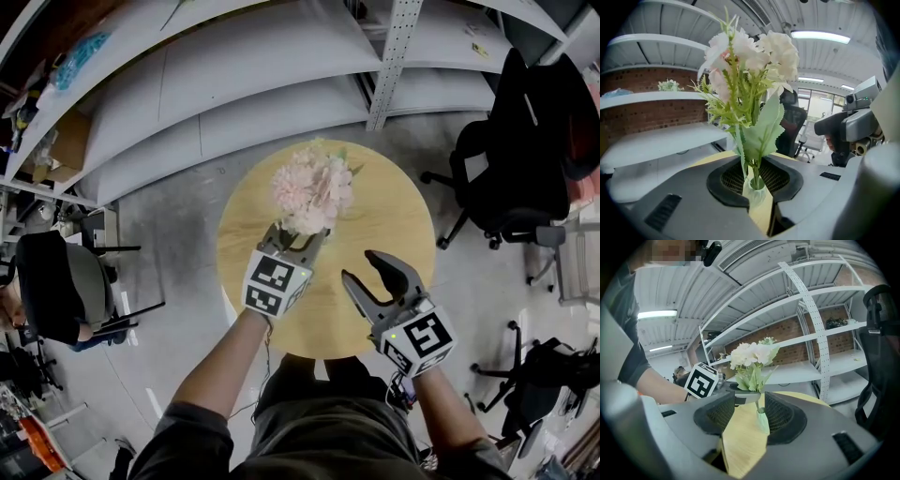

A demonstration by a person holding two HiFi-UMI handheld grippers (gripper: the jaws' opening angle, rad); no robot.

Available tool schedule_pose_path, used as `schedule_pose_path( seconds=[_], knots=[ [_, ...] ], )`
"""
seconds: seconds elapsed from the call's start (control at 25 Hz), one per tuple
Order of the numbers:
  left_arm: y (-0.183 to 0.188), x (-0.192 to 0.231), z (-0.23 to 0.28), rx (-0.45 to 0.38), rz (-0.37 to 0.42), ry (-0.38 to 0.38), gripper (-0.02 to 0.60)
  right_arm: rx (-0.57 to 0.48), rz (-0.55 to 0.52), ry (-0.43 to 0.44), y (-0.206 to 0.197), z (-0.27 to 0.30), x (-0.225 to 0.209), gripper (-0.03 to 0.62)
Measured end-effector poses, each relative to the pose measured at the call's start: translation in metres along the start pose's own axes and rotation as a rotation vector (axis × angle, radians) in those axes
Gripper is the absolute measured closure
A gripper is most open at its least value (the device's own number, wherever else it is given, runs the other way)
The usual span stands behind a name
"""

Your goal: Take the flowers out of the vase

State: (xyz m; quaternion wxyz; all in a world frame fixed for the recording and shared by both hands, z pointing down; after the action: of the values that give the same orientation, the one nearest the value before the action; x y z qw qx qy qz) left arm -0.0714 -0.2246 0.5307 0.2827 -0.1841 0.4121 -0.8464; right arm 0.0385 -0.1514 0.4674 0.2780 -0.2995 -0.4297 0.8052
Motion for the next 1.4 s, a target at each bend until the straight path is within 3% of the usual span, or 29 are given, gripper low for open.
schedule_pose_path(
  seconds=[0.52,0.88,1.24,1.4],
  knots=[
    [0.074,-0.017,-0.057,-0.116,0.056,-0.001,0.509,-0.117,-0.041,-0.021,0.047,-0.023,0.01,0.417],
    [0.152,-0.054,-0.12,-0.231,0.13,-0.021,0.511,-0.259,-0.134,-0.074,0.121,-0.072,0.024,0.418],
    [0.161,-0.082,-0.16,-0.279,0.156,0.008,0.511,-0.362,-0.2,-0.082,0.162,-0.125,0.05,0.444],
    [0.146,-0.085,-0.161,-0.265,0.104,0.017,0.511,-0.333,-0.183,-0.069,0.152,-0.13,0.045,0.474]
  ],
)
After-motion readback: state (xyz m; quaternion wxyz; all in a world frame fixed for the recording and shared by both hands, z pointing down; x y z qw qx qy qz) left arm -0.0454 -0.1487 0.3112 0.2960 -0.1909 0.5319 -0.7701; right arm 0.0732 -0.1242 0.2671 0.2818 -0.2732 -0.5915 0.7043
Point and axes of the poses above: the fingertips, and each gripper's own axes: z forward along the fingers, x to its left, y out of its top, the point moved 4 cm from there along -z, backward along the fingers, and after that the axes turned 9 degrees about x, right-handed, at the moved point
